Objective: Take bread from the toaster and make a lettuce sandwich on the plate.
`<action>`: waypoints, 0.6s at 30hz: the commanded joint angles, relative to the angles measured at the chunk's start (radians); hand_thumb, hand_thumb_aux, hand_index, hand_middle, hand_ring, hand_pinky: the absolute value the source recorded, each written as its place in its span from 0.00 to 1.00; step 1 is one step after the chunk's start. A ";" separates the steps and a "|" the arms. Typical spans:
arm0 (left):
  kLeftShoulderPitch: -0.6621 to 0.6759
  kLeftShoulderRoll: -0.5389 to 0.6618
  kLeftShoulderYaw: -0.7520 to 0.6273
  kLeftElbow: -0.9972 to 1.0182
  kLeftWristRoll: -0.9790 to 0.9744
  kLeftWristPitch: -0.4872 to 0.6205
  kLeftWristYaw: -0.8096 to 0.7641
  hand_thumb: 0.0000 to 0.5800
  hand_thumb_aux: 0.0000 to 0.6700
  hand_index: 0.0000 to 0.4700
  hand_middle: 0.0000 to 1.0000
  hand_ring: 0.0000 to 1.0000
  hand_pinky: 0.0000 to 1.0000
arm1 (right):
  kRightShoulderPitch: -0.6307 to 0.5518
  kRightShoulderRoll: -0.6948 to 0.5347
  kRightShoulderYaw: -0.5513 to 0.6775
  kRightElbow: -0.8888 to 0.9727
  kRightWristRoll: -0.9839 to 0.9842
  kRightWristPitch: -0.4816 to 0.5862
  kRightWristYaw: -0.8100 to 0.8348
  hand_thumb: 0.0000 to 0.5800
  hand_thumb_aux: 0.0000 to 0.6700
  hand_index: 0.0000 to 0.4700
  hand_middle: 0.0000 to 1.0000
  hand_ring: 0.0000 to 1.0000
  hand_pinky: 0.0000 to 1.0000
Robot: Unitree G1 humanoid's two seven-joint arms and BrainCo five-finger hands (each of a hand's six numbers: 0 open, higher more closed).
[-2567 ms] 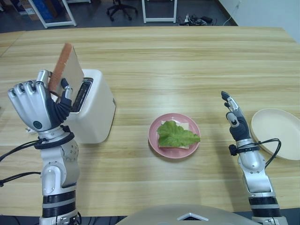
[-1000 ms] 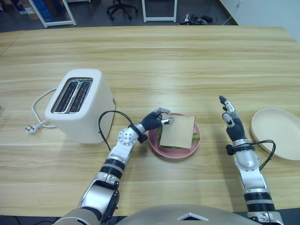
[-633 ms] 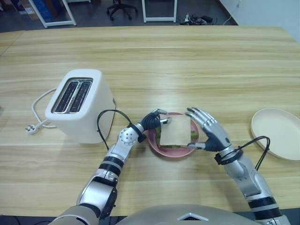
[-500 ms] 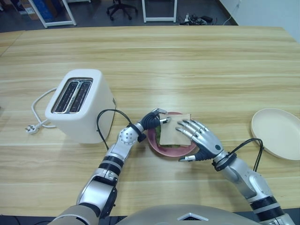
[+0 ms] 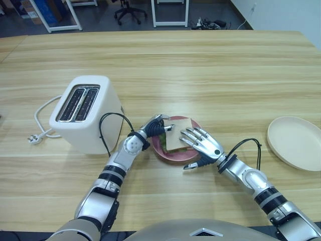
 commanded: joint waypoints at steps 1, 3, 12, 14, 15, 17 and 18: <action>-0.007 0.052 -0.031 -0.192 0.306 0.132 0.309 0.00 0.00 0.00 0.00 0.00 0.00 | 0.073 -0.029 0.121 0.135 -0.046 0.018 0.141 0.00 0.00 0.00 0.00 0.00 0.00; -0.004 0.071 -0.019 -0.276 0.444 0.255 0.430 0.00 0.00 0.00 0.00 0.00 0.00 | 0.074 -0.032 0.140 0.139 -0.037 0.027 0.151 0.00 0.00 0.00 0.00 0.00 0.00; 0.135 0.087 0.071 -0.620 0.511 0.383 0.555 0.00 0.00 0.00 0.00 0.00 0.00 | 0.076 -0.055 0.171 0.105 0.022 0.051 0.156 0.00 0.00 0.00 0.00 0.00 0.00; 0.174 0.069 0.088 -0.631 0.415 0.346 0.519 0.00 0.00 0.00 0.00 0.00 0.00 | 0.081 -0.062 0.148 0.064 0.061 0.039 0.118 0.00 0.00 0.00 0.00 0.00 0.00; 0.193 0.062 0.091 -0.626 0.386 0.335 0.510 0.00 0.00 0.00 0.00 0.00 0.00 | 0.082 -0.065 0.128 0.034 0.087 0.027 0.078 0.00 0.00 0.00 0.00 0.00 0.00; 0.227 0.042 0.097 -0.606 0.308 0.301 0.485 0.00 0.00 0.00 0.00 0.00 0.00 | 0.087 -0.072 0.079 -0.038 0.147 0.004 -0.005 0.00 0.00 0.00 0.00 0.00 0.00; 0.240 0.041 0.093 -0.592 0.304 0.298 0.487 0.00 0.00 0.00 0.00 0.00 0.00 | 0.089 -0.075 0.050 -0.076 0.173 -0.008 -0.049 0.00 0.00 0.00 0.00 0.00 0.00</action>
